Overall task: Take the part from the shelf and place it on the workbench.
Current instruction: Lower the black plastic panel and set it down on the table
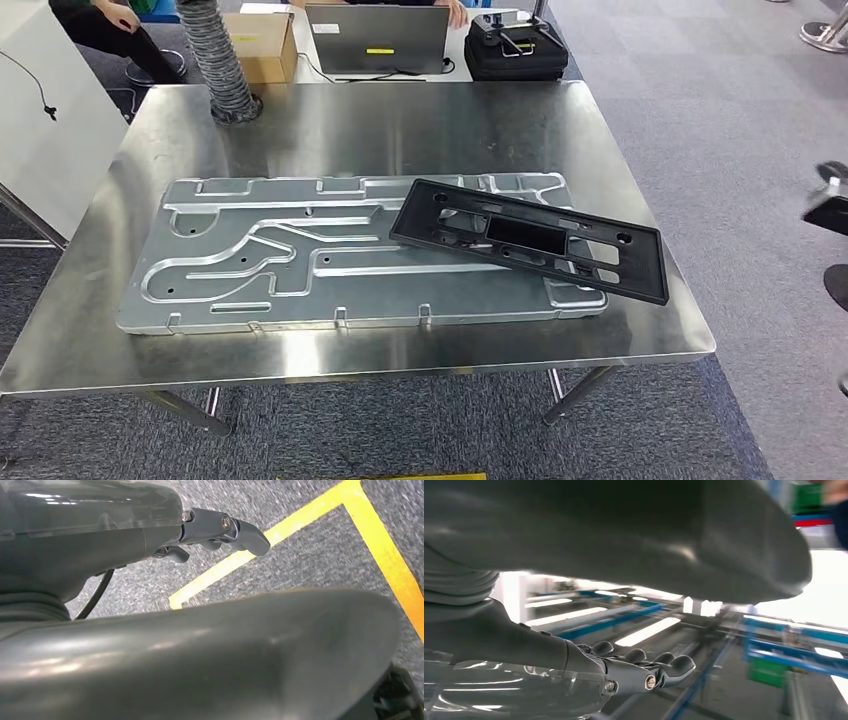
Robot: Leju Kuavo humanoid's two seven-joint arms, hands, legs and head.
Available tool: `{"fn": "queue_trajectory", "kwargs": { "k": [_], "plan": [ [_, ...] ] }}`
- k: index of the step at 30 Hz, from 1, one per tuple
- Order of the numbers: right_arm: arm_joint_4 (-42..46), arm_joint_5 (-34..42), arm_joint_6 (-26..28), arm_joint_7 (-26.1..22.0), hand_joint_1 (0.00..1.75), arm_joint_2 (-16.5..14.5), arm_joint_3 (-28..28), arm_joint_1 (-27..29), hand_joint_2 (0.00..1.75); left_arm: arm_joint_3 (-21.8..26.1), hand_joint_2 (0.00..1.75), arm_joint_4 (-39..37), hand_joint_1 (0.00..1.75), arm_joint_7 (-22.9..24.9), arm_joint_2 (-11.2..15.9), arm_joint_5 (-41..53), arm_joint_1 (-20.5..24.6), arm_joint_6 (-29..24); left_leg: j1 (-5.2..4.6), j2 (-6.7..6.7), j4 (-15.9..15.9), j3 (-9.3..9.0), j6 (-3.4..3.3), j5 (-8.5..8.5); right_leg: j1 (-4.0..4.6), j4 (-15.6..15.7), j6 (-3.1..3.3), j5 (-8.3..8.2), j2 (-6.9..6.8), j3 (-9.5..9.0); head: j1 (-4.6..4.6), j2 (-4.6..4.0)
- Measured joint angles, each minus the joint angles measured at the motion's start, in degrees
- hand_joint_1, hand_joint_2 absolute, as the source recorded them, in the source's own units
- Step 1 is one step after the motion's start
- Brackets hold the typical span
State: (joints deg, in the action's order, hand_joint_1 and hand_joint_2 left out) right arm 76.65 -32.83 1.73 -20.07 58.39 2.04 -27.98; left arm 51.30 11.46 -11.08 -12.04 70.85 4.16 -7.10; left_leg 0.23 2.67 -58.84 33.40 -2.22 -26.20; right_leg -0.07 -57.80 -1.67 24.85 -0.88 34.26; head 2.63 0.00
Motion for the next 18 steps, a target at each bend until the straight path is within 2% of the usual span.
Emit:
{"fn": "queue_trajectory", "kwargs": {
  "k": [2, 4, 6, 8, 9, 10, 11, 12, 14, 15, 18],
  "plan": [
    [1.94, -1.40, -1.62, -2.34, 0.00, -0.16, 15.09, 9.77, 0.00, 0.21, 0.00, -0.01, 0.00, 0.06, 0.00, -0.10, -0.16, 0.16, -0.16, 0.01, 0.21, -0.18, 0.47, -0.20, 0.00, 0.32, 0.32, 0.14, -0.11, -0.17, -0.01, 0.00],
    [2.51, -3.76, -2.92, -4.93, 0.00, -1.40, 28.67, 16.45, 0.00, 0.36, 0.00, -0.01, 0.00, 0.14, 0.05, -0.08, -0.32, 0.26, -0.33, -0.75, -0.42, -0.24, 1.02, -1.18, -0.42, 1.03, 0.73, -0.02, -0.35, -0.63, 0.00, 0.00],
    [2.30, -6.53, -3.89, -7.13, 0.00, -3.67, 39.39, 20.00, 0.00, 0.57, 0.00, -0.01, 0.00, 0.23, 0.13, -0.02, -0.46, 0.28, -0.31, -1.86, -4.65, 1.15, 1.53, -4.51, -0.76, 1.58, 1.09, -0.19, -0.52, -1.00, 0.01, 0.00],
    [1.11, -10.48, -4.73, -9.61, 0.00, -6.50, 48.37, 22.97, 0.00, 0.78, 0.00, -0.01, 0.00, 0.31, 0.26, 0.10, -0.50, 0.37, -0.12, -2.22, -11.36, 3.60, 1.85, -8.38, -0.83, 1.56, 1.23, -0.19, -0.45, -1.05, 0.02, 0.00],
    [-0.04, -13.08, -5.01, -10.95, 0.00, -8.25, 53.07, 24.26, 0.00, 0.86, 0.00, -0.01, 0.00, 0.35, 0.32, 0.16, -0.49, 0.46, -0.04, -2.25, -13.40, 4.20, 1.96, -9.16, -0.85, 1.50, 1.21, -0.20, -0.48, -1.04, 0.02, 0.00],
    [-1.30, -15.63, -5.14, -12.19, 0.00, -10.03, 57.77, 25.14, 0.00, 0.95, 0.00, -0.01, 0.00, 0.40, 0.39, 0.22, -0.51, 0.57, 0.00, -2.26, -13.53, 3.91, 2.01, -8.86, -0.89, 1.39, 1.19, -0.21, -0.56, -1.00, 0.01, 0.00],
    [-2.60, -17.91, -5.09, -13.15, 0.00, -11.86, 62.16, 25.47, 0.00, 1.04, 0.00, -0.01, 0.00, 0.46, 0.47, 0.26, -0.59, 0.68, 0.00, -2.26, -11.43, 2.48, 2.00, -7.52, -0.95, 1.26, 1.14, -0.21, -0.64, -0.94, 0.01, 0.00],
    [-3.81, -19.71, -4.76, -13.76, 0.00, -13.57, 65.84, 25.56, 0.00, 1.12, 0.00, -0.01, 0.00, 0.50, 0.54, 0.25, -0.65, 0.76, -0.01, -2.23, -7.70, 0.24, 1.90, -5.63, -1.02, 1.10, 1.07, -0.20, -0.63, -0.87, 0.01, 0.00],
    [-6.14, -22.46, -3.55, -14.46, 0.00, -16.26, 70.73, 25.67, 0.00, 1.23, 0.00, -0.01, 0.00, 0.48, 0.72, 0.15, -0.63, 0.87, -0.14, -2.09, -0.64, -3.73, 1.54, -3.25, -1.04, 0.78, 0.65, -0.31, -0.22, -0.67, 0.02, 0.00],
    [-7.64, -23.71, -2.50, -14.55, 0.00, -17.58, 72.69, 25.62, 0.00, 1.29, 0.00, -0.01, 0.00, 0.38, 0.76, 0.07, -0.52, 0.90, -0.21, -2.09, 1.14, -4.62, 1.34, -2.86, -1.04, 0.71, 0.32, -0.47, 0.02, -0.57, 0.01, 0.00],
    [-13.27, -26.04, 1.78, -14.36, 0.00, -21.51, 77.79, 25.50, 0.00, 1.57, 0.00, -0.01, 0.00, 0.08, 0.83, -0.12, -0.30, 0.92, -0.23, -2.32, 2.21, -4.72, 0.45, -2.08, -1.21, 1.12, -0.91, -1.14, 0.49, -0.57, 0.00, 0.00]
  ]
}}
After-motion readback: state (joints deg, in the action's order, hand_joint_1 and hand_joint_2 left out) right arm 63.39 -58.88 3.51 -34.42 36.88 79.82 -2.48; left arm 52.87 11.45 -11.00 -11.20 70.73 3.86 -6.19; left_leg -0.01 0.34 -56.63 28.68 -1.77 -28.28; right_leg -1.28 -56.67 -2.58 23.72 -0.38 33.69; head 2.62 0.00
